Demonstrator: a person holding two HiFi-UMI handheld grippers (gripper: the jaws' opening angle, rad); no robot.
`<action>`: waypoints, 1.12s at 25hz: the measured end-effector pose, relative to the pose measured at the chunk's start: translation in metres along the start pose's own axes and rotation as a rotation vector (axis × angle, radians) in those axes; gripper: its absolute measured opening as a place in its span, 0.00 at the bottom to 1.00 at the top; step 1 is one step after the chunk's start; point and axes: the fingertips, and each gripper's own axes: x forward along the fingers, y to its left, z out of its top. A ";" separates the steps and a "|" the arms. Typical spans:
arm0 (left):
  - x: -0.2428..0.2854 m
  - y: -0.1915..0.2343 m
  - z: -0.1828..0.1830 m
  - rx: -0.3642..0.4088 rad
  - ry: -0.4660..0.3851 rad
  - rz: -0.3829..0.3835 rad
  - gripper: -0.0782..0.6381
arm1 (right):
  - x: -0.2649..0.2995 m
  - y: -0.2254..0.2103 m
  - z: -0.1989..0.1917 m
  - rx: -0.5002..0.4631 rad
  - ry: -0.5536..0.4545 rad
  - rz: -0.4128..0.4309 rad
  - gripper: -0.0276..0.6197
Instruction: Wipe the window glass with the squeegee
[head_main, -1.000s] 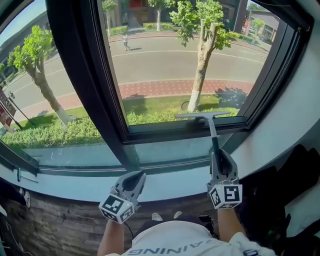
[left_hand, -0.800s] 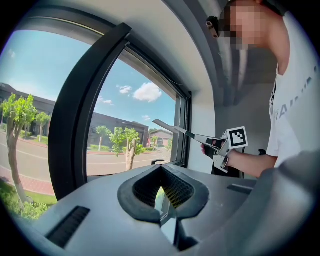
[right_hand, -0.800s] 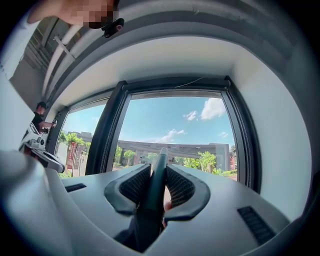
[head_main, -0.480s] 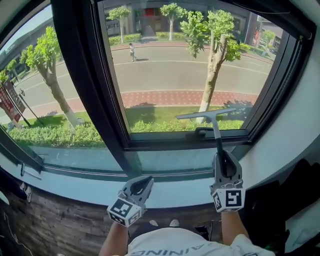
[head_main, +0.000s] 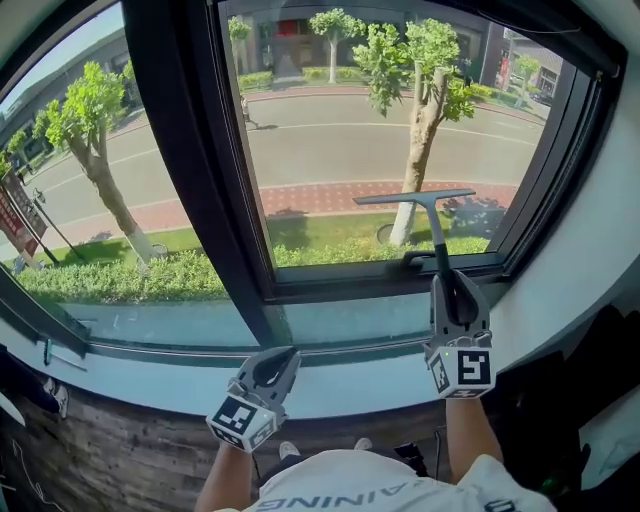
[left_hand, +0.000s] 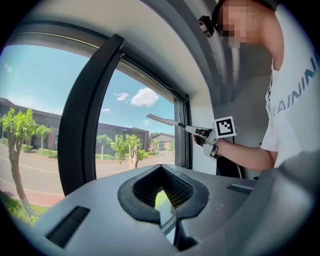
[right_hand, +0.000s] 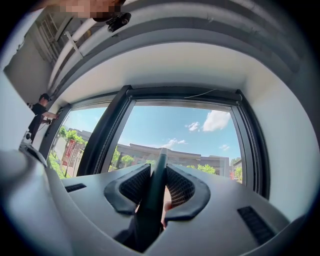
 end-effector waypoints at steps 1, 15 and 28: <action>-0.009 0.009 -0.003 0.001 0.012 -0.003 0.13 | 0.008 0.006 0.010 0.003 -0.017 -0.015 0.19; -0.042 0.044 -0.021 -0.035 0.053 -0.071 0.13 | 0.168 0.016 0.194 -0.053 -0.243 -0.113 0.19; -0.043 0.044 -0.025 -0.050 0.063 -0.040 0.13 | 0.208 0.001 0.232 -0.073 -0.296 -0.138 0.19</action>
